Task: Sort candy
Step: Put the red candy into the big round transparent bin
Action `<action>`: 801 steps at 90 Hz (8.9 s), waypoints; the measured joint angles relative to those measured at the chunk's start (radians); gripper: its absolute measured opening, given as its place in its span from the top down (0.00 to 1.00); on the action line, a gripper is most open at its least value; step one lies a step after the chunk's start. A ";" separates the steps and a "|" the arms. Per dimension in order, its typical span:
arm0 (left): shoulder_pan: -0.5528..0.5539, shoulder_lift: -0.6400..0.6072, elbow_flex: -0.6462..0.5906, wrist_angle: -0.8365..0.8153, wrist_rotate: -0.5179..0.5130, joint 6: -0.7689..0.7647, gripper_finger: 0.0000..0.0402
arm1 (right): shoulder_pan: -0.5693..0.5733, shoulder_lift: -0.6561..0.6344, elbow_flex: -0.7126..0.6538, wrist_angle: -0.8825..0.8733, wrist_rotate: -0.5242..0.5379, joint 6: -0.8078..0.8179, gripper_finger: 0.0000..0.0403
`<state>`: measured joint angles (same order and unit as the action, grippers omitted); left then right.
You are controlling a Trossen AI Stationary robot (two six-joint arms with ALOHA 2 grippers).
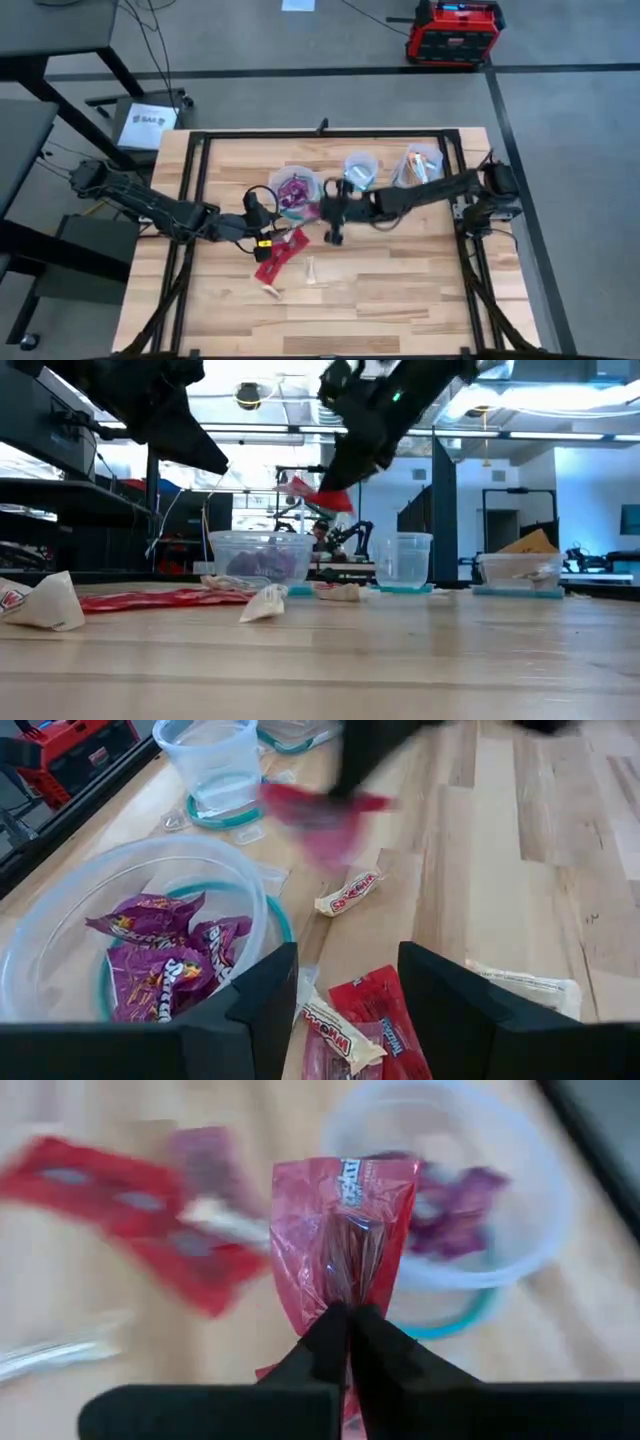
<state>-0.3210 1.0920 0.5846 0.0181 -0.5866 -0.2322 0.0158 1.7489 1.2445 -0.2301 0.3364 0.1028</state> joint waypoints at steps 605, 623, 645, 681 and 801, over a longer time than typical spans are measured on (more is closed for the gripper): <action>0.158 -0.026 -0.065 -0.268 0.314 -0.224 0.70 | 0.107 0.338 0.233 -0.021 -0.224 -0.262 1.00; 0.158 -0.026 -0.064 -0.265 0.314 -0.224 0.70 | 0.043 0.145 0.238 -0.049 -0.178 -0.319 1.00; 0.156 -0.026 -0.064 -0.253 0.315 -0.217 0.70 | -0.136 0.134 0.240 0.008 -0.203 -0.262 0.99; 0.150 -0.026 -0.064 -0.256 0.318 -0.210 0.70 | -0.131 0.137 0.239 -0.069 -0.230 -0.212 0.54; 0.125 0.203 -0.021 -0.389 0.456 -0.188 0.99 | 0.564 -0.109 -0.186 -0.050 0.357 0.397 0.41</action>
<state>-0.1961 1.2948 0.5640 -0.3710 -0.1307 -0.4204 0.5802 1.6403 1.0589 -0.2800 0.6931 0.5000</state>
